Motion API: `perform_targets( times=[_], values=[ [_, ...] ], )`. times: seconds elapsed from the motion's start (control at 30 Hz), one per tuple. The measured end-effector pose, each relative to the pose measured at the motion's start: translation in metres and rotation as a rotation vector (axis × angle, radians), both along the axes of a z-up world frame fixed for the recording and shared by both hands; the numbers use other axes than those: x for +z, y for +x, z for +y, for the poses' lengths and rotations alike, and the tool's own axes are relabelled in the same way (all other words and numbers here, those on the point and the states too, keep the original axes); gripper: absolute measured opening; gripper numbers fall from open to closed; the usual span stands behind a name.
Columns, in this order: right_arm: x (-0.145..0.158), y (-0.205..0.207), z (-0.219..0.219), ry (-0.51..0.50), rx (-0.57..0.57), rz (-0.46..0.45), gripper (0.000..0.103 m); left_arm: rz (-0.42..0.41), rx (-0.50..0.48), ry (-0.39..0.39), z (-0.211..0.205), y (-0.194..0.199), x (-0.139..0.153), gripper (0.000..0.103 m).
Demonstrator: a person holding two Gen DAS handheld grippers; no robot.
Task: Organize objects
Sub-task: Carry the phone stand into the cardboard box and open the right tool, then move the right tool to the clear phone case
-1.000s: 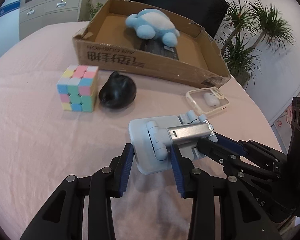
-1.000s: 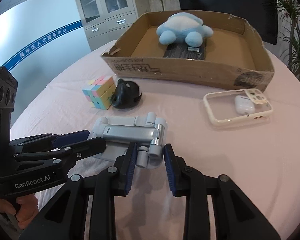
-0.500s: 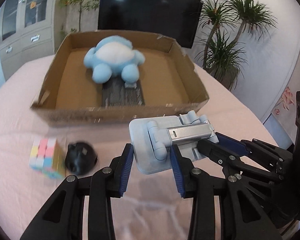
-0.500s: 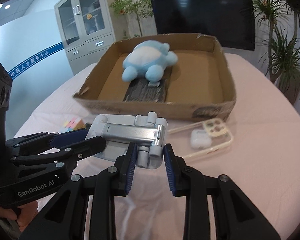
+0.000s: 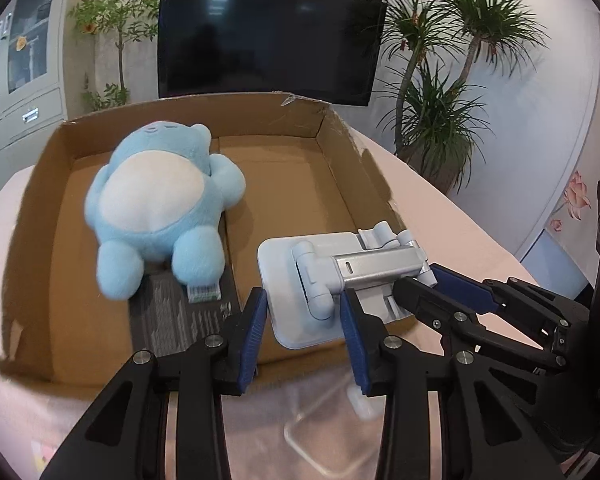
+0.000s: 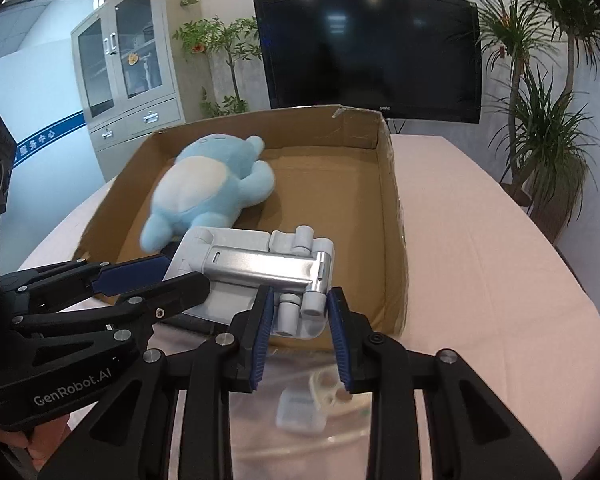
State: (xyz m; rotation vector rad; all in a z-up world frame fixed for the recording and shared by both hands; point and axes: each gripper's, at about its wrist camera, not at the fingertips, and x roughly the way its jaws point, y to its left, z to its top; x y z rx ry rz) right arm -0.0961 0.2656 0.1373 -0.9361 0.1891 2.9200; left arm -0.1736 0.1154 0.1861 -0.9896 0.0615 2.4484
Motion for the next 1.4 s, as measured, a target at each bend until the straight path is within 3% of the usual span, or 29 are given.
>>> perform_targets(
  times=[0.23,0.47,0.57,0.67,0.77,0.8,0.87,0.9,0.97,1.03,1.13,1.33,1.4],
  values=[
    [-0.027,-0.05,0.026,0.012,-0.012,-0.048,0.025,-0.069,0.037,-0.017,0.019,-0.052,-0.03,0.032],
    [-0.051,-0.06,0.027,0.032,0.001,-0.108,0.025,-0.112,0.04,-0.001,0.021,-0.065,-0.057,0.03],
    [-0.053,-0.058,0.025,0.048,0.017,-0.107,0.021,-0.165,0.009,0.018,0.022,-0.071,-0.063,0.022],
    [-0.052,-0.059,0.022,0.064,0.02,-0.107,0.026,-0.118,0.018,-0.006,0.022,-0.064,-0.053,0.022],
    [-0.049,-0.056,0.026,0.039,0.012,-0.103,0.03,-0.105,0.027,0.033,0.014,-0.059,-0.037,0.031],
    [-0.046,-0.055,0.027,0.032,0.01,-0.098,0.036,-0.102,0.023,0.032,0.012,-0.057,-0.034,0.044],
    [-0.037,-0.049,0.029,0.035,0.004,-0.087,0.067,-0.097,-0.003,0.017,0.012,-0.053,-0.024,0.066],
    [-0.031,-0.046,0.029,0.042,-0.006,-0.064,0.079,-0.073,-0.007,0.027,0.011,-0.049,-0.016,0.067],
    [-0.015,-0.034,0.029,0.067,-0.011,-0.005,0.079,-0.022,-0.009,0.066,0.006,-0.04,-0.004,0.075],
    [0.0,-0.027,0.031,0.083,-0.022,0.003,0.079,-0.006,-0.05,0.071,0.004,-0.033,0.007,0.09],
    [0.008,-0.01,0.042,0.036,-0.06,-0.01,0.081,-0.018,-0.097,0.022,0.008,-0.027,0.01,0.094],
    [-0.035,0.02,0.06,-0.101,-0.102,-0.198,0.081,-0.068,-0.095,-0.063,0.014,-0.023,0.01,0.094],
    [-0.057,0.036,0.066,-0.19,-0.154,-0.244,0.081,-0.038,-0.107,-0.06,0.011,-0.008,0.025,0.094]
  ],
)
